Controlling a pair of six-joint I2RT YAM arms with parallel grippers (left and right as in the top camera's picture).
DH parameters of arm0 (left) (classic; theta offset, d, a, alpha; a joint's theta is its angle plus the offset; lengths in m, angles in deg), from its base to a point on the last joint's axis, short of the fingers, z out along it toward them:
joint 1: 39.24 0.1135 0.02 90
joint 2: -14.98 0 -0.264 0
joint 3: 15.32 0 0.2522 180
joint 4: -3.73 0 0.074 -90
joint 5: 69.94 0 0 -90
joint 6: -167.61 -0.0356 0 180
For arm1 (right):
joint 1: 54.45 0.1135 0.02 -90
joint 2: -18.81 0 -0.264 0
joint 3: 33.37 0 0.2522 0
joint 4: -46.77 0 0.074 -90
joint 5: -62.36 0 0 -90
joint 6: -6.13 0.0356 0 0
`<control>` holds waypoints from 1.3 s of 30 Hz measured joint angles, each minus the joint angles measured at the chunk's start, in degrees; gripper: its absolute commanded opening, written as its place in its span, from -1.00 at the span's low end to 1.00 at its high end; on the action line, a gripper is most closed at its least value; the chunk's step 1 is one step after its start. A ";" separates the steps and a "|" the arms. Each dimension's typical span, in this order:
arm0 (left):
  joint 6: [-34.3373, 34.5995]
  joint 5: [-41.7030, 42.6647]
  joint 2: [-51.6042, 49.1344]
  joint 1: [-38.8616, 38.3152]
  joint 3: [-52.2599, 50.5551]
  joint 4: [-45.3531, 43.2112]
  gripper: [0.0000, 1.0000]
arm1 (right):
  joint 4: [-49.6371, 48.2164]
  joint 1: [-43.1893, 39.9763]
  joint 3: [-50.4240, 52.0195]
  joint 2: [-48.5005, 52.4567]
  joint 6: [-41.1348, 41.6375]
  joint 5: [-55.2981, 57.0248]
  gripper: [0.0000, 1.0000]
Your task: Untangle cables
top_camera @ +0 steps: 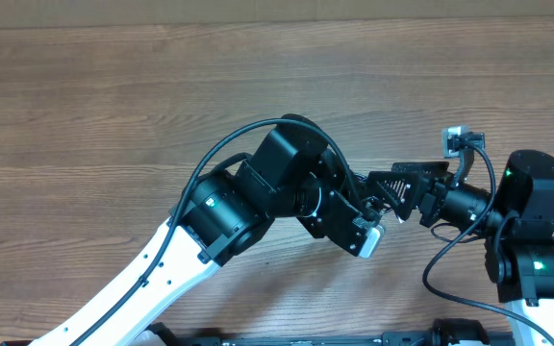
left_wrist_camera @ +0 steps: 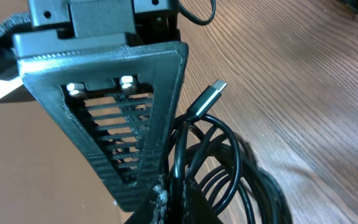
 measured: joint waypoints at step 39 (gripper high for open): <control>1.62 -1.68 -0.26 3.48 -0.11 -2.43 -0.92 | 0.11 -0.20 -0.02 0.02 -6.27 -6.21 -0.27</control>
